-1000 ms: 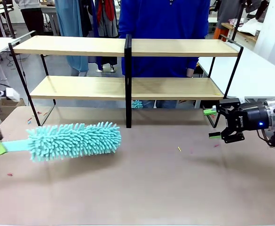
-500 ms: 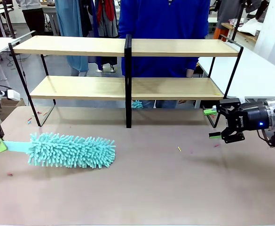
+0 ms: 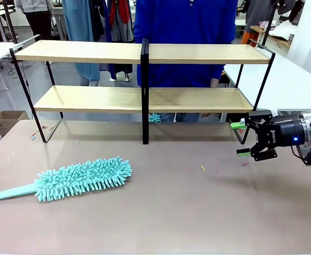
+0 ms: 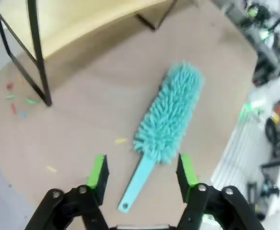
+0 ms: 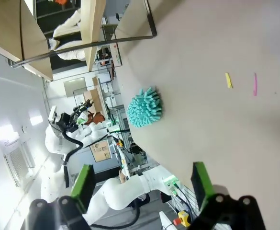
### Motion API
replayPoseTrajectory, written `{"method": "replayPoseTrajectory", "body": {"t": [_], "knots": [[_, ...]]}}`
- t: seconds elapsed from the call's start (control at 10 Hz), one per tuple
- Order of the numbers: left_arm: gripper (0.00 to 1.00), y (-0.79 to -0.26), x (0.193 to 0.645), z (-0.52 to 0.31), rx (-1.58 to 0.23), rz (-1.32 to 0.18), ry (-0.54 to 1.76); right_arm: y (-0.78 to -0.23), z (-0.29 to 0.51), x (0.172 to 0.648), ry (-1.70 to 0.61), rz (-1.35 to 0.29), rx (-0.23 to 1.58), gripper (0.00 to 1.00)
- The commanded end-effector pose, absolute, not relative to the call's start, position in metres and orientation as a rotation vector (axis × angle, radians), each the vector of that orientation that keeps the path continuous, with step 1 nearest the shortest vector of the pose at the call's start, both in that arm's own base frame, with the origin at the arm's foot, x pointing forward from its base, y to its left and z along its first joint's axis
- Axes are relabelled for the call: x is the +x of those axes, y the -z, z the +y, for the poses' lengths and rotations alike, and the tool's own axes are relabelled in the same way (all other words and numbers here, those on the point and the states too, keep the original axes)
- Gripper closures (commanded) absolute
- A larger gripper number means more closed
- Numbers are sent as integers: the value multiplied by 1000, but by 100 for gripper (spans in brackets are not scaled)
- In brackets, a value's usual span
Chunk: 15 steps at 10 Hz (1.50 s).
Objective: Clean the shelves.
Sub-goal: Place the Duster on the table.
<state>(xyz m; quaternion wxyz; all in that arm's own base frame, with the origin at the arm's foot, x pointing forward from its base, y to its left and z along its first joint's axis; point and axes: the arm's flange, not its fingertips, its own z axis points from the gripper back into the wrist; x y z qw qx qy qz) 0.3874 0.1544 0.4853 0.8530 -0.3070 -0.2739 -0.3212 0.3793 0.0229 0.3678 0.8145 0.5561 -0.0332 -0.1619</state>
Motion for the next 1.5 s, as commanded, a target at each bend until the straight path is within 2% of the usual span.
{"method": "replayPoseTrajectory", "body": {"t": [0.0,0.1,0.2,0.3,0.4,0.5,0.6,0.7,0.8,1.4], "knots": [[0,-479,368,140,-845,-572,557,-410,30,371,461,-44,1196,0],[0,-487,355,142,-1029,-488,488,-439,32,359,483,-70,1213,0],[0,-495,345,146,-1130,-482,447,-472,34,345,488,-74,1221,0],[0,-502,342,146,-1223,-570,319,-510,33,328,491,-79,1231,0],[0,-501,346,143,-1223,-577,219,-537,28,313,473,-78,1277,0],[0,-499,347,140,-1276,-473,236,-554,21,300,455,-102,1317,0],[0,-497,344,139,-1346,-298,309,-561,14,291,458,-136,1316,0],[0,-498,342,138,-1370,-310,274,-559,10,287,484,-151,1306,0],[0,-496,341,142,-1294,-427,280,-563,28,298,445,-131,1317,0],[0,-496,341,142,-1294,-427,280,-563,28,298,445,-131,1317,0]]}}
